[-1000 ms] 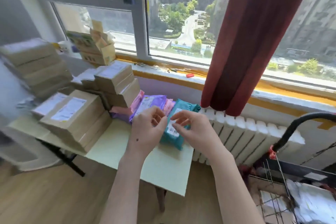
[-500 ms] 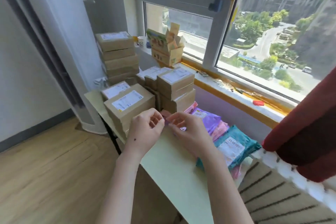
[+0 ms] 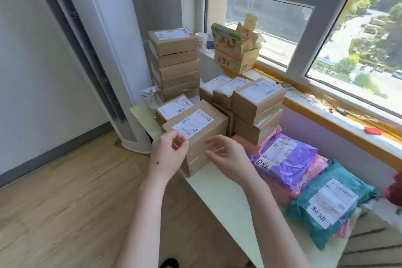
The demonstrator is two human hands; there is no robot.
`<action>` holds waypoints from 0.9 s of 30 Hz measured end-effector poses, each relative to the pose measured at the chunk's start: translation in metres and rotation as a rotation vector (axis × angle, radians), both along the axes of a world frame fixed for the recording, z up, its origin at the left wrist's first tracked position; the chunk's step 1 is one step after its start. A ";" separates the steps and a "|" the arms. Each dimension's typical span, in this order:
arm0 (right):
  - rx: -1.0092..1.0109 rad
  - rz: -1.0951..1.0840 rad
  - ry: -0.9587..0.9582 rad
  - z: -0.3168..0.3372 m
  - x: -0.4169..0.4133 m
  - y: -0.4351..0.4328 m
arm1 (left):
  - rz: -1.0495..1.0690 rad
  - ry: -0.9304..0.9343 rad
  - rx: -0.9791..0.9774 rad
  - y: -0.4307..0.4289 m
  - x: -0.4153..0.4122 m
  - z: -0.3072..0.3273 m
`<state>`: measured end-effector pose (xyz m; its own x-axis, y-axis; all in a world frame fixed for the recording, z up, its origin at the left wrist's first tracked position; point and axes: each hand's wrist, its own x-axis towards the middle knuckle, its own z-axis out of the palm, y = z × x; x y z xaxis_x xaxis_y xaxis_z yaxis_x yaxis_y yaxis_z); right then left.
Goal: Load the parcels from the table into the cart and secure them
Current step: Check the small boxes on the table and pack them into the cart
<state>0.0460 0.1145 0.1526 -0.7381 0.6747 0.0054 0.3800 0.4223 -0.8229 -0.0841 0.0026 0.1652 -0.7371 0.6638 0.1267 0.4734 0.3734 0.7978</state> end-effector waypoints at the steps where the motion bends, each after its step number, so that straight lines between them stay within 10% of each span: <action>1: -0.018 -0.037 -0.004 -0.003 -0.012 -0.002 | -0.009 0.002 -0.019 0.001 -0.015 -0.004; 12: -0.415 -0.429 -0.221 -0.059 -0.100 -0.008 | -0.136 -0.227 -0.261 0.045 -0.143 -0.087; 27: -1.012 -0.749 0.266 -0.104 -0.134 -0.015 | -0.122 -0.874 -0.072 0.047 -0.160 -0.130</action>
